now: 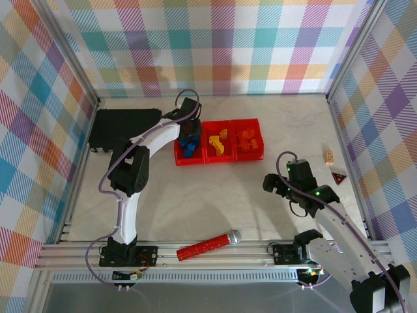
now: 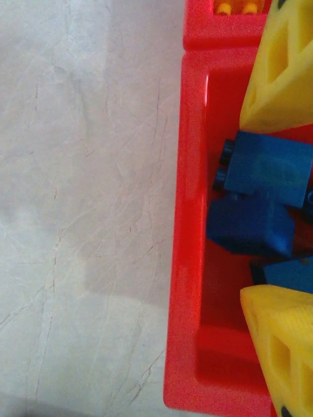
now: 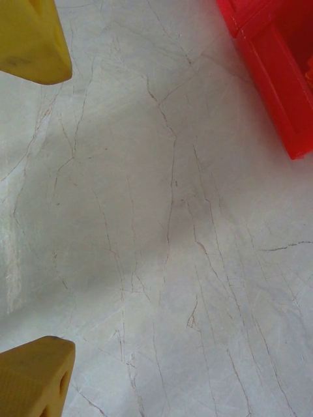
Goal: Sort the legos into containers by color
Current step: Place the lego in the container, then reset both arms
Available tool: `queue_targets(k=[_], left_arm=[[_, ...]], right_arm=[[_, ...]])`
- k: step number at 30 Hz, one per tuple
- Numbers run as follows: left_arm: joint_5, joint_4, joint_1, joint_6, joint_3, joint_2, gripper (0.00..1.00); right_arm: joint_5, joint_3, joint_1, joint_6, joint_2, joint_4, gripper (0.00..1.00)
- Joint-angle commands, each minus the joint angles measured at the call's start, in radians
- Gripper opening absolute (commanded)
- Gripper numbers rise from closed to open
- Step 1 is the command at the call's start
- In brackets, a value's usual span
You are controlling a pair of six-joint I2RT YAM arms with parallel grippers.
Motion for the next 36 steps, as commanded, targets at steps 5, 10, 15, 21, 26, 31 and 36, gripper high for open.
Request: queue_targets(k=[5, 10, 15, 21, 26, 31, 36], left_arm=[[0.027, 0.061, 0.026, 0.063, -0.057, -0.156, 0.8], [0.038, 0.16, 0.03, 0.092, -0.204, -0.35, 0.89], [0.056, 0.342, 0.032, 0.122, -0.424, -0.585, 0.95], [-0.066, 0.598, 0.032, 0.178, -0.774, -0.886, 1.0], [-0.174, 0.946, 0.026, 0.319, -1.124, -1.139, 1.0], [-0.256, 0.848, 0.028, 0.401, -1.256, -1.341, 1.0], [-0.356, 0.922, 0.029, 0.367, -1.414, -1.455, 1.0]], right_arm=[[0.023, 0.01, -0.008, -0.017, -0.007, -0.017, 0.99], [0.042, 0.04, -0.01, -0.027, 0.012, -0.007, 0.99], [0.052, 0.08, -0.011, -0.057, 0.034, 0.023, 0.99], [0.111, 0.138, -0.016, -0.121, 0.045, 0.121, 0.99], [0.194, 0.12, -0.018, -0.268, -0.01, 0.327, 0.99], [0.164, -0.124, -0.021, -0.619, -0.134, 0.862, 0.99], [0.094, -0.178, -0.11, -0.65, -0.049, 0.961, 0.99]])
